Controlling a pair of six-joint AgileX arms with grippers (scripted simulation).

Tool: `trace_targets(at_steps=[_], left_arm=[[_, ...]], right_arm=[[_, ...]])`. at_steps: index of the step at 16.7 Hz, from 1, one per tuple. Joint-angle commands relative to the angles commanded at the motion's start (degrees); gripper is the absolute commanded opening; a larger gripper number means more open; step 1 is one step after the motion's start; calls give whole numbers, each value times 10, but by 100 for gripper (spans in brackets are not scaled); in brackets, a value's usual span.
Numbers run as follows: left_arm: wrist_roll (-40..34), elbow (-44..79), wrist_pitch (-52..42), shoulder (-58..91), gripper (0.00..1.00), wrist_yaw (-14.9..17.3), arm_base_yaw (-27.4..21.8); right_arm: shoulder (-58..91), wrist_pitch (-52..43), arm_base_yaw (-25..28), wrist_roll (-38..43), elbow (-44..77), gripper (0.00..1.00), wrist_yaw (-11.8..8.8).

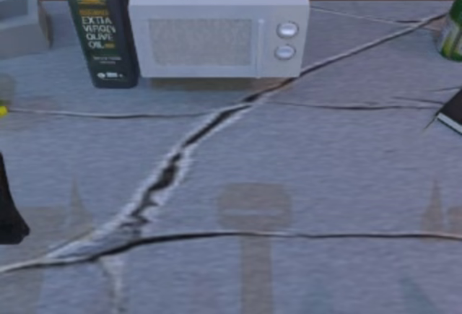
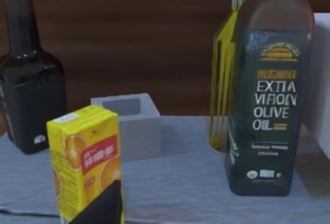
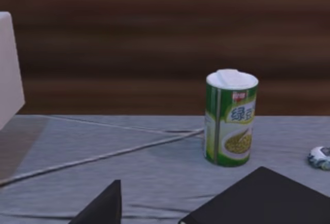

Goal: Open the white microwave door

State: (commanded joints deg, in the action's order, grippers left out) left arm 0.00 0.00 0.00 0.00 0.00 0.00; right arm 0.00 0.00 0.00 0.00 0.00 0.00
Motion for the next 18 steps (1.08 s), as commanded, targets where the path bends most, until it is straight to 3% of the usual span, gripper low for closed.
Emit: trace_targets(at_steps=[4, 8, 18], left_arm=[[-3, 14, -6, 10, 100, -1, -4], [-23, 104, -48, 81, 100, -7, -29], [-126, 585, -296, 498, 100, -57, -150]], right_arm=[[0, 0, 0, 0, 0, 100, 0], [0, 0, 0, 0, 0, 100, 0], [0, 0, 0, 0, 0, 100, 0]])
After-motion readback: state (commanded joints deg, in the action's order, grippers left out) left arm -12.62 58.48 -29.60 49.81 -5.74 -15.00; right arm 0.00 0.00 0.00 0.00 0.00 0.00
